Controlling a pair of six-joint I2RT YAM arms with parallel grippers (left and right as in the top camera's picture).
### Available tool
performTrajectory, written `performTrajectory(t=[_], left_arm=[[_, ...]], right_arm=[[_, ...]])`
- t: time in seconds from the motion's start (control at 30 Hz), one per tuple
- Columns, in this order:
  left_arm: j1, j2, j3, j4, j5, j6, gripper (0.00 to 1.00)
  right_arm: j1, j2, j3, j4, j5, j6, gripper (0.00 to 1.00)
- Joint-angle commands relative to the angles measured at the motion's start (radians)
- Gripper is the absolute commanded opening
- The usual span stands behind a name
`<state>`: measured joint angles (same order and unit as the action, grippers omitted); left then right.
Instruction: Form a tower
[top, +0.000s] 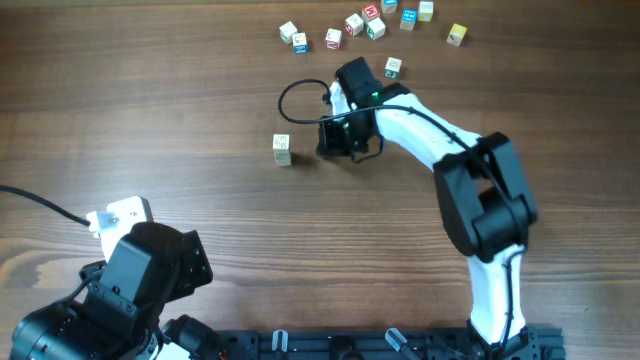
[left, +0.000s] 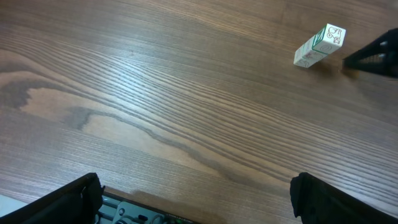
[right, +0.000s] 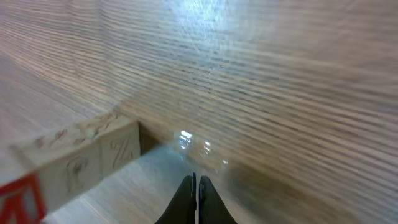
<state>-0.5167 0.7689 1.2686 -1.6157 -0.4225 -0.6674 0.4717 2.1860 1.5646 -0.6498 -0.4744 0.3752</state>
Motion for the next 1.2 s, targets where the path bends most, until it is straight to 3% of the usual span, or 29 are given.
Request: performTrajectory(t=[0.0,0.1,0.17,0.27,0.43,0.53,0.67,0.9,1.17], left_arm=[[0.005,0.0,-0.002,0.003,-0.02,0.012,1.0],[0.005,0.0,-0.002,0.003,-0.02,0.012,1.0],[0.005,0.0,-0.002,0.003,-0.02,0.012,1.0],[0.005,0.0,-0.002,0.003,-0.02,0.012,1.0],[0.005,0.0,-0.002,0.003,-0.02,0.012,1.0],[0.005,0.0,-0.002,0.003,-0.02,0.012,1.0],[0.005,0.0,-0.002,0.003,-0.02,0.012,1.0],[0.005,0.0,-0.002,0.003,-0.02,0.012,1.0],[0.005,0.0,-0.002,0.003,-0.02,0.012,1.0]], right_arm=[[-0.001,-0.138,-0.002,-0.053,0.189,-0.17,0.04],[-0.003,-0.209,-0.002,-0.098,0.206,-0.269,0.16],[-0.003,-0.233,-0.002,-0.113,0.209,-0.24,0.19],[-0.003,-0.218,-0.005,-0.105,0.225,-0.076,0.05],[-0.003,-0.198,-0.009,-0.092,0.306,0.236,0.04],[-0.003,-0.195,-0.01,-0.076,0.253,0.343,0.04],[-0.004,-0.179,-0.082,0.066,0.058,0.323,0.04],[-0.013,-0.179,-0.234,0.32,-0.113,0.304,0.04],[-0.001,-0.179,-0.245,0.374,-0.122,0.308,0.04]])
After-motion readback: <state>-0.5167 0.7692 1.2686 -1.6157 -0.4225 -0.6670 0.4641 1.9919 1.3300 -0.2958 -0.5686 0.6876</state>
